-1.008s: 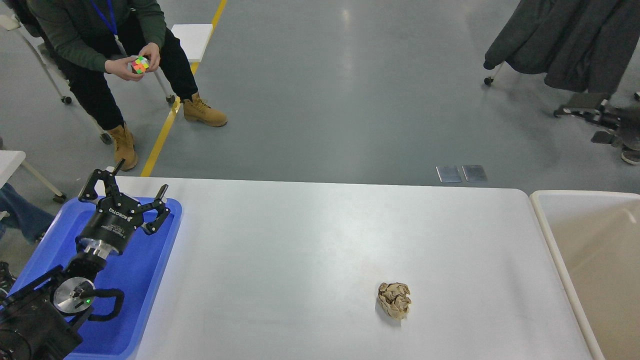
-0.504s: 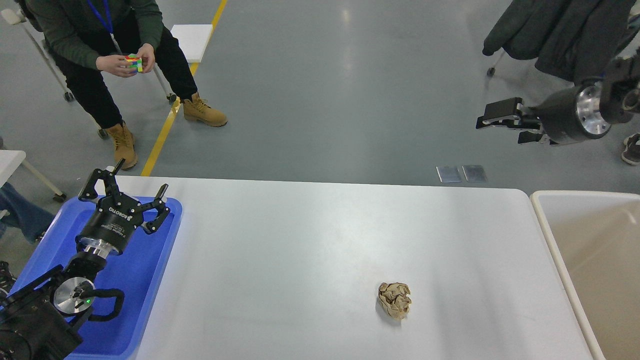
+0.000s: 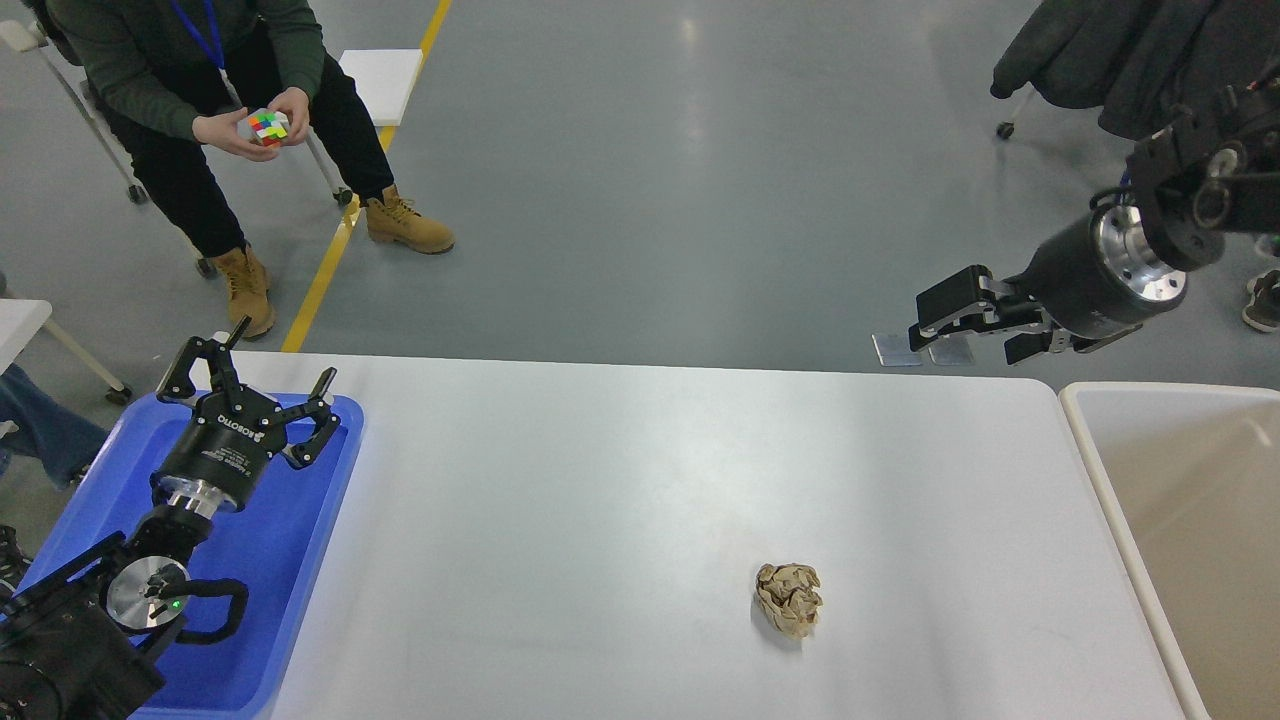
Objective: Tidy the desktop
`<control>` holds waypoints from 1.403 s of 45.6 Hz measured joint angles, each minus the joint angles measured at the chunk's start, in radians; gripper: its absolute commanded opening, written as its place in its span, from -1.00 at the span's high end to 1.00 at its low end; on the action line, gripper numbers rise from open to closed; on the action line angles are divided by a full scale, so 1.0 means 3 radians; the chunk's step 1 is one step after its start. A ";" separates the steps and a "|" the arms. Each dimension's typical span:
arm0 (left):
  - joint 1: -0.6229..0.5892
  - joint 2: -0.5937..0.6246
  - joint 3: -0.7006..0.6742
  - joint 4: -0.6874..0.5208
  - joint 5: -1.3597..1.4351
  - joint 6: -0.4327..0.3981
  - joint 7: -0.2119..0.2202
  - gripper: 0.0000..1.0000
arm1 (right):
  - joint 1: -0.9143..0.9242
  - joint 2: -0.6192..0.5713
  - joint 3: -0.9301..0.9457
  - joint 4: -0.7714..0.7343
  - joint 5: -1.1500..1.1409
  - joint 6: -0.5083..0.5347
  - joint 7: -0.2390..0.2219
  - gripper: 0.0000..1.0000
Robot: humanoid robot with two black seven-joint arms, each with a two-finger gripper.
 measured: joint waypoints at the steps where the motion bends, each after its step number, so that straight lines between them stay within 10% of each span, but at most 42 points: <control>1: 0.0000 0.0000 0.0000 0.0000 0.0000 0.0000 0.0000 -0.98 | 0.0032 0.0027 -0.0027 0.0023 -0.0004 0.0027 0.0001 -0.98; 37: 0.0001 0.0000 0.0000 0.0000 -0.0005 0.0000 0.0000 -0.98 | 0.0323 0.0282 -0.0062 0.0125 -0.0022 0.0555 -0.0011 -1.00; 64: 0.0003 0.0000 -0.0011 0.0000 -0.0005 0.0000 0.0000 -0.98 | 0.0260 0.0228 -0.0197 0.0122 0.0027 0.0752 -0.0382 -1.00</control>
